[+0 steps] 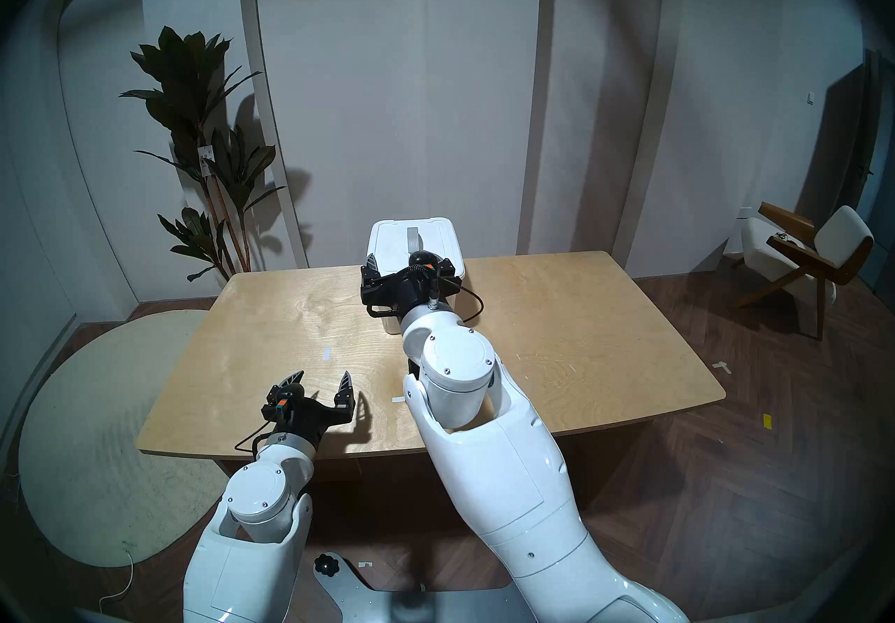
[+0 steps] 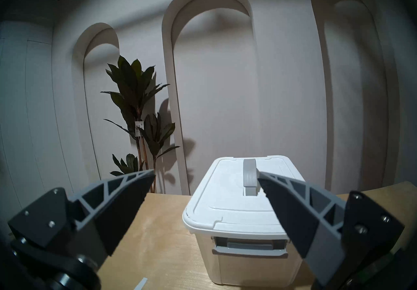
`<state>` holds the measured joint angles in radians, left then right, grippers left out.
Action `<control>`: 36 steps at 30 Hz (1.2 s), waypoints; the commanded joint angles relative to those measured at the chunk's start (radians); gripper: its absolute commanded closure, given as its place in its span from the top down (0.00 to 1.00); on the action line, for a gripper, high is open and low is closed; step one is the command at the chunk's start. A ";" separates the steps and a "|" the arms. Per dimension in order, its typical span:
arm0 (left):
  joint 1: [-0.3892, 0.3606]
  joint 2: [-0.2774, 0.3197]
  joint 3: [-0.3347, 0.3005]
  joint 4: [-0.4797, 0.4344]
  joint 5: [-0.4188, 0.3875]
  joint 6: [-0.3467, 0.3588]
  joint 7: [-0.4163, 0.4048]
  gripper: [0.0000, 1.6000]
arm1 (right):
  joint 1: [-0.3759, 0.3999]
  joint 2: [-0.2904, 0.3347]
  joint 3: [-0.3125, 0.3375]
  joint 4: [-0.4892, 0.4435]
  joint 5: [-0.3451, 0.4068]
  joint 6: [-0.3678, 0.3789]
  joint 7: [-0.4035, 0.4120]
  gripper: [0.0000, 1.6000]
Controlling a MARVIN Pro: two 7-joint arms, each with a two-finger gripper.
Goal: Open a storage container and put mouse inside
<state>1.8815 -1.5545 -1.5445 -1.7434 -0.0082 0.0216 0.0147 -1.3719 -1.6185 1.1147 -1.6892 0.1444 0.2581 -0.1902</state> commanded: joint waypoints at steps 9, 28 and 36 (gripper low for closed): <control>-0.011 -0.001 0.000 -0.015 -0.001 -0.005 0.000 1.00 | 0.184 -0.103 0.066 0.162 -0.028 0.046 -0.068 1.00; -0.012 0.000 0.001 -0.015 -0.001 -0.006 0.001 1.00 | 0.371 -0.216 0.162 0.439 -0.068 0.107 -0.152 1.00; -0.012 0.000 0.001 -0.017 -0.001 -0.006 0.001 1.00 | 0.447 -0.250 0.187 0.559 -0.083 0.114 -0.179 1.00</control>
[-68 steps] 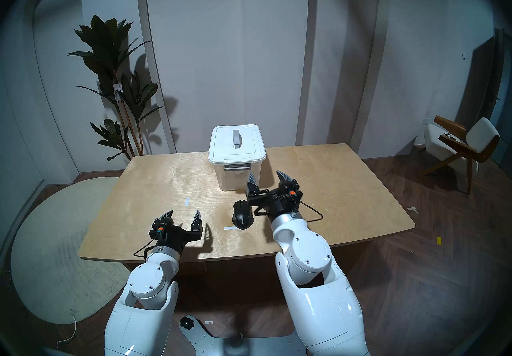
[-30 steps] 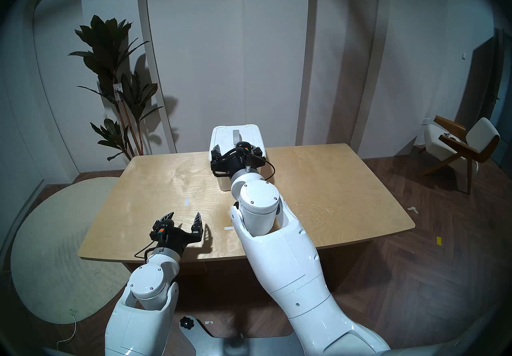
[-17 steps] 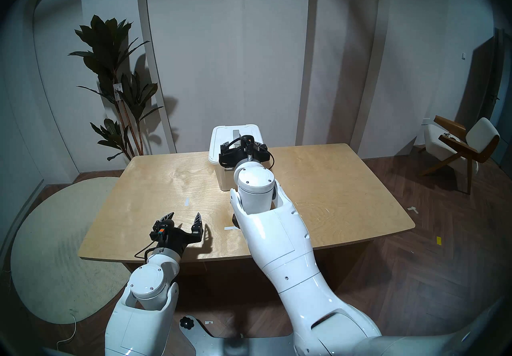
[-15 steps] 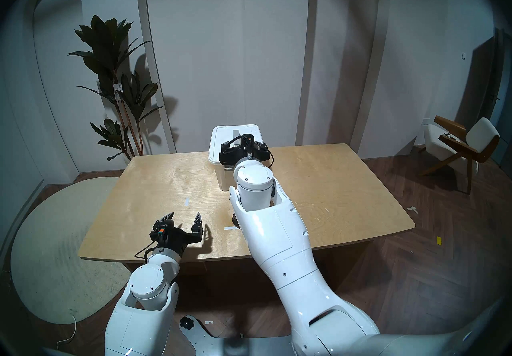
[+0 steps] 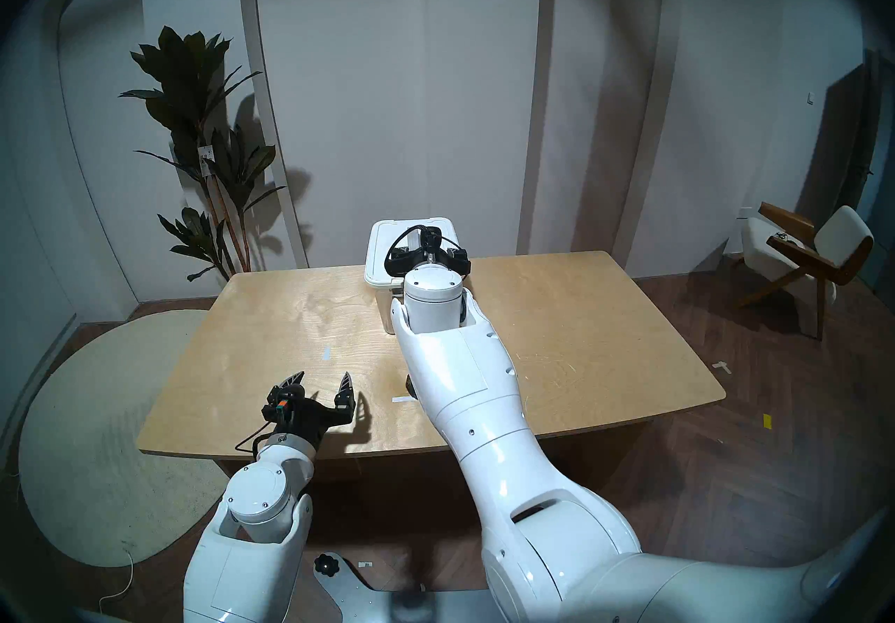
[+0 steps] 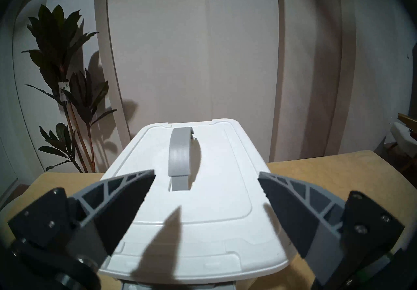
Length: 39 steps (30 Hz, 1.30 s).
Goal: Open a storage container and put mouse inside
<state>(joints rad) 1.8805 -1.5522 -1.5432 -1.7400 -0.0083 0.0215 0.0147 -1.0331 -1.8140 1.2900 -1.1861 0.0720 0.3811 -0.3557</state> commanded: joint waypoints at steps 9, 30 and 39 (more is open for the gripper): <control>-0.011 -0.002 0.000 -0.022 -0.002 -0.007 0.001 1.00 | 0.192 -0.085 0.043 0.184 -0.022 -0.024 -0.031 1.00; -0.010 -0.002 0.000 -0.026 -0.002 -0.007 0.001 1.00 | 0.379 -0.112 0.102 0.476 -0.021 -0.080 -0.046 1.00; -0.009 -0.002 0.000 -0.027 -0.002 -0.007 0.002 1.00 | 0.460 -0.119 0.126 0.598 -0.017 -0.115 -0.042 1.00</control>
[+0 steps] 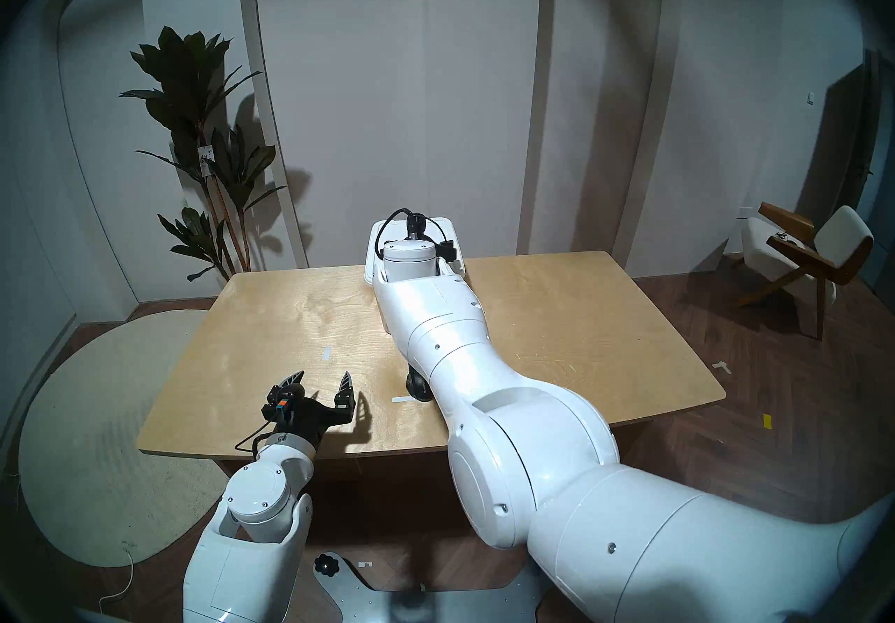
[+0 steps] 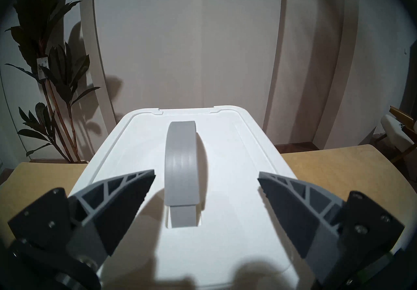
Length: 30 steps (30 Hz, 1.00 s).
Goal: Open a storage container and put mouse inside
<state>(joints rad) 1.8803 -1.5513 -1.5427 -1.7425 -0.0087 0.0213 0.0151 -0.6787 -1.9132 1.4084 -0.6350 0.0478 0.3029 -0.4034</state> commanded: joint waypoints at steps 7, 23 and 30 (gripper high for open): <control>-0.008 -0.003 -0.001 -0.026 -0.002 -0.007 0.002 1.00 | 0.152 -0.029 0.030 0.135 0.018 -0.070 0.007 1.00; -0.007 -0.003 -0.001 -0.029 -0.002 -0.006 0.002 1.00 | 0.226 -0.067 0.010 0.278 0.015 -0.192 -0.004 0.00; -0.006 -0.004 -0.001 -0.031 -0.002 -0.006 0.002 1.00 | 0.245 -0.085 -0.017 0.294 -0.006 -0.248 -0.028 0.00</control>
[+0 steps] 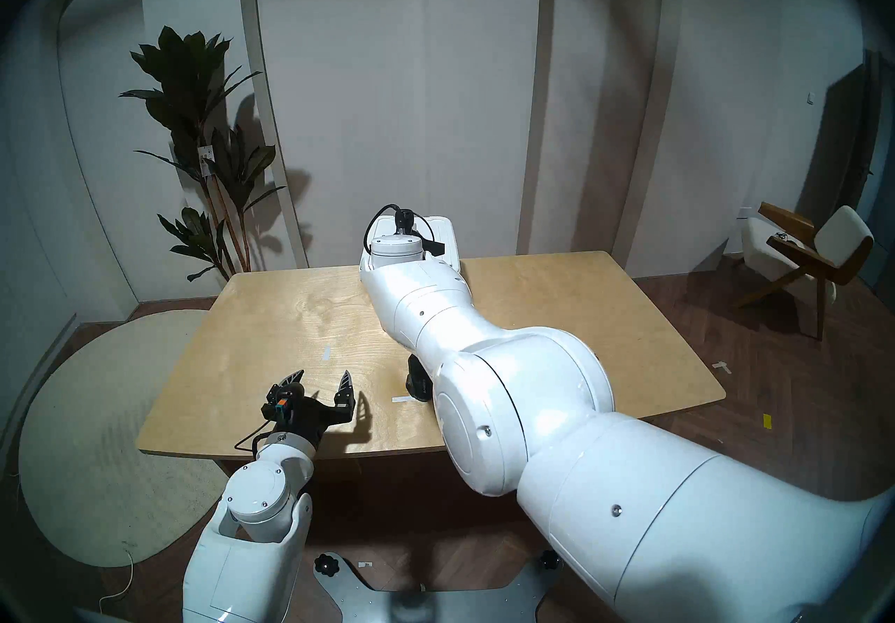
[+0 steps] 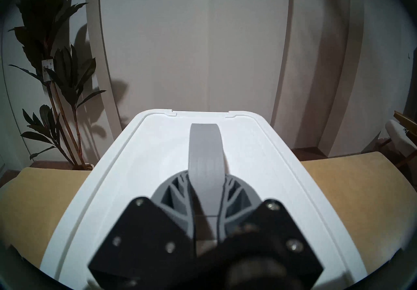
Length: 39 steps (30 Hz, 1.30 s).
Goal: Open a storage container and put mouse inside
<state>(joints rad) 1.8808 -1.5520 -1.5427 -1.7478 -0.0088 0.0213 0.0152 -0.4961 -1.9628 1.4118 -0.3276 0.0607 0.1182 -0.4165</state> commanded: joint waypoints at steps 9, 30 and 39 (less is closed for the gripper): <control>-0.005 -0.004 -0.001 -0.027 -0.002 -0.006 0.002 1.00 | 0.082 -0.044 -0.041 -0.037 -0.041 -0.131 -0.082 0.00; -0.008 -0.003 -0.001 -0.021 -0.001 -0.005 0.001 1.00 | -0.011 0.085 -0.031 -0.271 -0.096 -0.250 -0.349 0.00; -0.009 -0.003 -0.001 -0.017 -0.001 -0.005 0.001 1.00 | -0.119 0.164 0.015 -0.350 -0.103 -0.241 -0.451 0.00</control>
<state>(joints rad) 1.8807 -1.5543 -1.5427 -1.7483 -0.0085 0.0215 0.0151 -0.5544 -1.8635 1.4045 -0.5975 -0.0318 -0.1158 -0.8170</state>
